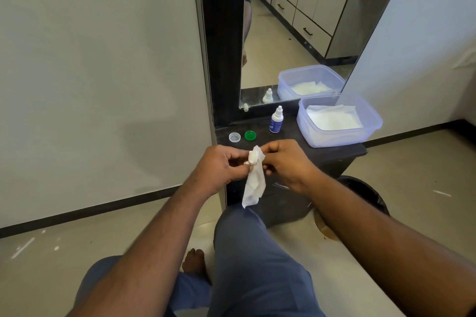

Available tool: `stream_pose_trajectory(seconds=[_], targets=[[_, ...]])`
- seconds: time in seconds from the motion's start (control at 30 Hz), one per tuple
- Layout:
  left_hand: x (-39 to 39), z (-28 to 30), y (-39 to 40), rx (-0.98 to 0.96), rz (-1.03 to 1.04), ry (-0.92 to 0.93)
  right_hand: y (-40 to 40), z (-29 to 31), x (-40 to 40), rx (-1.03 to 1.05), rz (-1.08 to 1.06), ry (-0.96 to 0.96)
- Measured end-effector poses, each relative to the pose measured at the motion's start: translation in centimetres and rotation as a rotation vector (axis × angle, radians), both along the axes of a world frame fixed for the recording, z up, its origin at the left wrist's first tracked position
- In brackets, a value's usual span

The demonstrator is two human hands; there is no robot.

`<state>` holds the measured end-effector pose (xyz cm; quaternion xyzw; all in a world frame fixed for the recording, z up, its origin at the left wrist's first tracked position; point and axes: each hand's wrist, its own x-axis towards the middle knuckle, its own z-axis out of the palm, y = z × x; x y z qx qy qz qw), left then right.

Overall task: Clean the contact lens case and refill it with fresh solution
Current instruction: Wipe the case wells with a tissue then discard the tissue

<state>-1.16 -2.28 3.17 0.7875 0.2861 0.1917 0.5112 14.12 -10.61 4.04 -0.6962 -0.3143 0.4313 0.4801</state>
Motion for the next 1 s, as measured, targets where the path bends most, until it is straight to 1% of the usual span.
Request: stream_pose_trajectory(seconds=[0.07, 0.1, 0.17, 0.23, 0.27, 0.3, 0.33, 0.37, 0.43, 0.47, 0.53, 0.57, 0.6, 0.63, 0.67, 0.73, 0.8, 0.87, 0.93, 1.0], targets=[[0.1, 0.3, 0.3, -0.030, -0.003, -0.013, -0.3, -0.8, -0.3, 0.154, -0.011, -0.360], [0.1, 0.3, 0.5, -0.058, -0.008, -0.014, -0.5, -1.1, -0.4, 0.236, -0.013, -0.503], [0.1, 0.3, 0.6, -0.149, -0.013, -0.031, -0.7, -1.5, -0.1, 0.431, 0.034, -0.722], [0.1, 0.0, 0.5, -0.196, -0.007, -0.049, -0.7, -1.7, 0.4, 0.544, 0.117, -0.889], [0.1, -0.1, 0.4, -0.192, -0.005, -0.061, -0.6, -1.9, 0.6, 0.545, 0.135, -0.922], [0.2, -0.2, 0.3, -0.179, 0.000, -0.075, -0.5, -2.0, 0.6, 0.518, 0.126, -0.913], [0.2, -0.3, 0.2, -0.157, 0.005, -0.086, -0.4, -2.2, 0.4, 0.474, 0.098, -0.862], [0.3, -0.4, 0.1, -0.129, 0.011, -0.087, -0.3, -2.3, 0.2, 0.409, 0.065, -0.771], [0.4, -0.6, 0.1, -0.051, 0.019, -0.070, 0.1, -2.3, -0.2, 0.215, 0.033, -0.496], [0.3, -0.7, 0.1, -0.014, 0.026, -0.063, 0.3, -2.2, -0.1, 0.115, 0.032, -0.302], [0.3, -0.8, -0.1, 0.038, 0.042, -0.069, 0.7, -1.7, 1.0, -0.059, 0.045, 0.176], [0.4, -0.9, -0.1, 0.060, 0.058, -0.078, 0.8, -1.5, 1.6, -0.115, 0.053, 0.370], [0.5, -0.9, -0.1, 0.085, 0.088, -0.090, 0.8, -1.4, 2.3, -0.149, 0.062, 0.476], [0.5, -1.0, -0.1, 0.100, 0.134, -0.106, 0.7, -1.5, 2.8, -0.171, 0.074, 0.496], [0.5, -1.1, 0.0, 0.092, 0.186, -0.133, 0.5, -1.5, 3.1, -0.181, 0.080, 0.472], [0.6, -1.3, 0.4, 0.001, 0.268, -0.208, 0.1, -1.7, 3.2, -0.178, 0.050, 0.381], [0.5, -1.2, 0.3, -0.088, 0.307, -0.283, -0.2, -2.0, 2.9, -0.152, 0.005, 0.366], [0.6, -1.2, -0.1, -0.146, 0.309, -0.330, -0.4, -2.5, 2.4, -0.089, -0.006, 0.430], [1.0, -1.2, -0.5, -0.202, 0.275, -0.372, -0.2, -2.9, 1.6, -0.019, -0.019, 0.540], [1.4, -1.2, -0.5, -0.248, 0.242, -0.407, 0.0, -3.0, 0.9, 0.034, -0.041, 0.610]])
